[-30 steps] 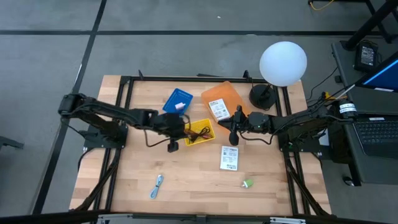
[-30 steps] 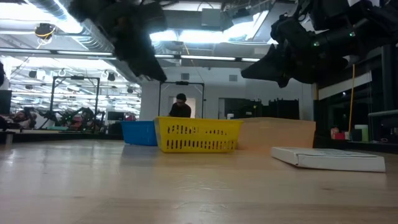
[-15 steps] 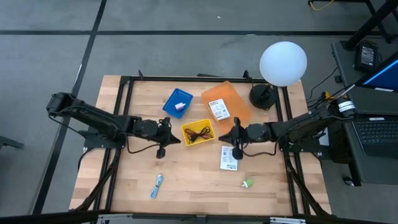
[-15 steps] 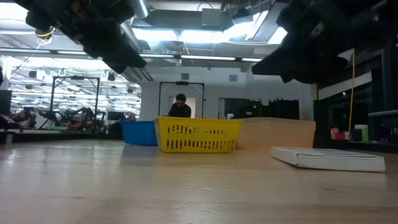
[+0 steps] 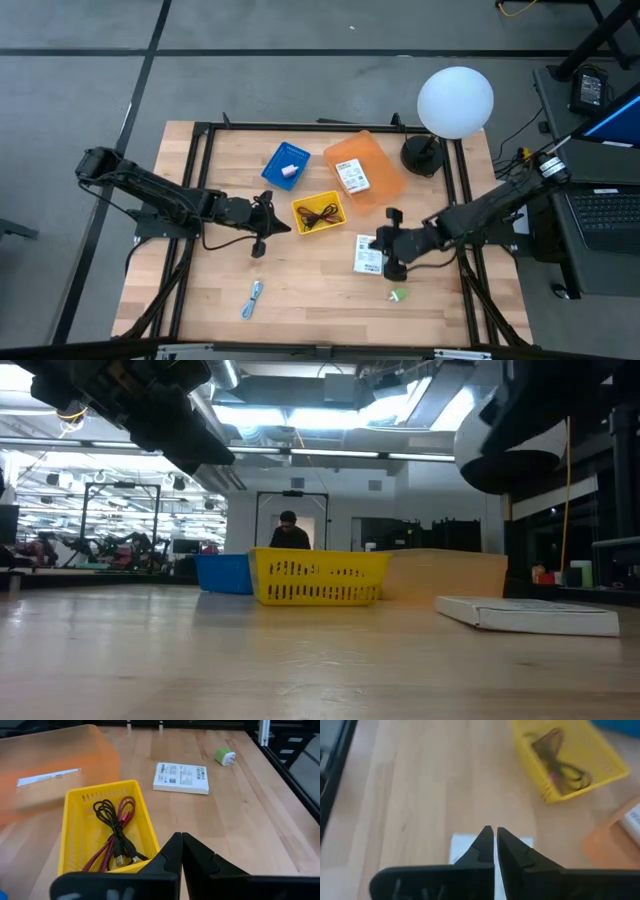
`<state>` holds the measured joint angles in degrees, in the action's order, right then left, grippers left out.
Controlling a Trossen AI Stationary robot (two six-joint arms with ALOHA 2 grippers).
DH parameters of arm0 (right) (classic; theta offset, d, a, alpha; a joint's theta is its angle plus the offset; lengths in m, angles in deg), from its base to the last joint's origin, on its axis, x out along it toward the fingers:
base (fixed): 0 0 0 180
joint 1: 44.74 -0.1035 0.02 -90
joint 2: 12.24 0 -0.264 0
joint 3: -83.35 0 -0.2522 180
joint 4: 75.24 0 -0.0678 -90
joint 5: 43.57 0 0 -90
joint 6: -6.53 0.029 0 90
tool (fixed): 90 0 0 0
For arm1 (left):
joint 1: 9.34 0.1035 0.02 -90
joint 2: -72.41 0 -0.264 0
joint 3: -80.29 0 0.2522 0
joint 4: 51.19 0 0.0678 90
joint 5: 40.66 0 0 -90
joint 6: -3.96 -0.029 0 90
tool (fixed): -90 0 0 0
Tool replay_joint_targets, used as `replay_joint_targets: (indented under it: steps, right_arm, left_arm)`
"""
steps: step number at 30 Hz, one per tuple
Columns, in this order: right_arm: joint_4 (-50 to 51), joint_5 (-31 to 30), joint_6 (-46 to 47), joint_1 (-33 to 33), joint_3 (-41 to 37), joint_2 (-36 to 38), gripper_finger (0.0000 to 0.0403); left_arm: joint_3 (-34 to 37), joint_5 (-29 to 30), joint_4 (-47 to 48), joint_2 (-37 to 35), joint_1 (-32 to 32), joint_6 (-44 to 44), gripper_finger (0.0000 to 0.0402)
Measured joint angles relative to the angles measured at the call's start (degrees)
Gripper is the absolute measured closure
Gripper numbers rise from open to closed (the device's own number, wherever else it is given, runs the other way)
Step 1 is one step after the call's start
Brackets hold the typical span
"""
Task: Pick and place items into bin
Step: Put the green charger adapter into the blue bin
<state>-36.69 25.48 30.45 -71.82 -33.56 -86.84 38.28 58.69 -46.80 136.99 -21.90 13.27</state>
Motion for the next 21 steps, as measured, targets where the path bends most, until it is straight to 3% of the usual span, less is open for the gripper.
replay_joint_targets:
  steps: [6, 12, 16, 21]
  right_arm:
    - [12.3, 1.6, 3.6, -6.9, 8.1, -6.2, 0.04]
    - [22.1, 2.6, 9.3, -12.8, 17.1, -13.0, 0.0397]
    - [25.0, 7.5, 12.0, -15.9, 20.5, -16.1, 0.0392]
    - [25.1, 8.2, 13.4, -18.4, 20.8, -18.3, 0.0392]
  left_arm:
    - [0.0, 4.7, -1.1, 0.1, -0.9, 1.6, 0.04]
    - [0.0, 5.1, -4.6, 0.9, -2.5, 2.1, 0.0396]
    - [0.0, 6.1, -5.3, 1.4, -3.5, 2.2, 0.0399]
    - [0.0, 9.1, -7.3, 2.9, -4.5, 3.5, 0.04]
